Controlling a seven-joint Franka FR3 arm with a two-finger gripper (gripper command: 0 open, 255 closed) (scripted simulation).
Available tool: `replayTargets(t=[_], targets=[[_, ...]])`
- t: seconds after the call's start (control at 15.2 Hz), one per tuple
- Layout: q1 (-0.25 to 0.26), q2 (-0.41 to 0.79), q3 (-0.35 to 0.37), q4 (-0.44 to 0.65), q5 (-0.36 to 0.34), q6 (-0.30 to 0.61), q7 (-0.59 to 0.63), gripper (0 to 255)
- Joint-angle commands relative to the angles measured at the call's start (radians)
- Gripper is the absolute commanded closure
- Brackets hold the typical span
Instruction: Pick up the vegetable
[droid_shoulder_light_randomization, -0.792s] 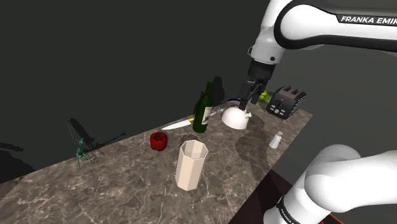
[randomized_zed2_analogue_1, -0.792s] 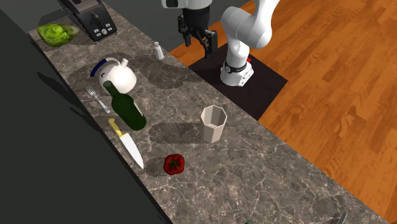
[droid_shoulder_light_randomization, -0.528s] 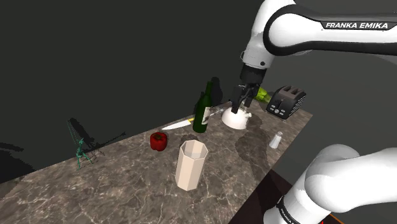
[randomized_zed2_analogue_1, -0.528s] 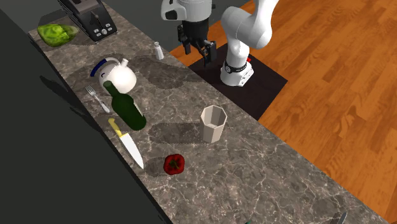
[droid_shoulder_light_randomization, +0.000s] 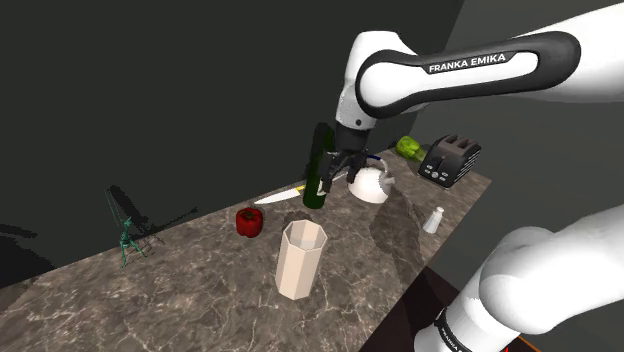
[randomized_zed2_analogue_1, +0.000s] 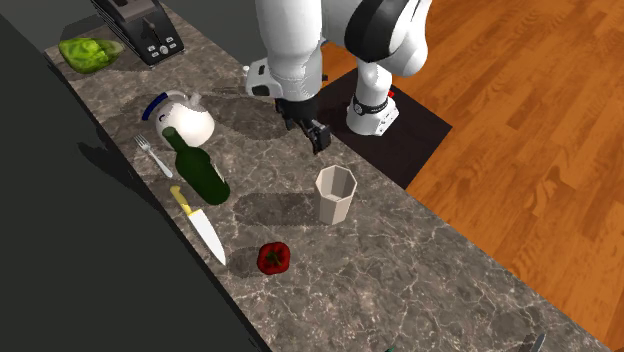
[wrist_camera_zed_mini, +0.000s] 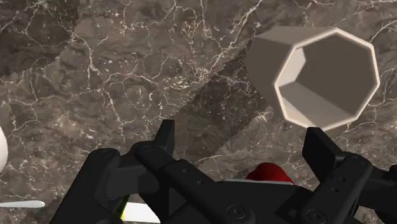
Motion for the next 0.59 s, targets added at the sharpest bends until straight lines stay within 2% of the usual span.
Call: replayTargets(t=[0.0, 0.53], targets=[[-0.001, 0.071, 0.023, 0.019, 0.003, 0.052, 0.036, 0], [-0.003, 0.387, 0.098, 0.150, -0.041, 0.231, 0.195, 0]])
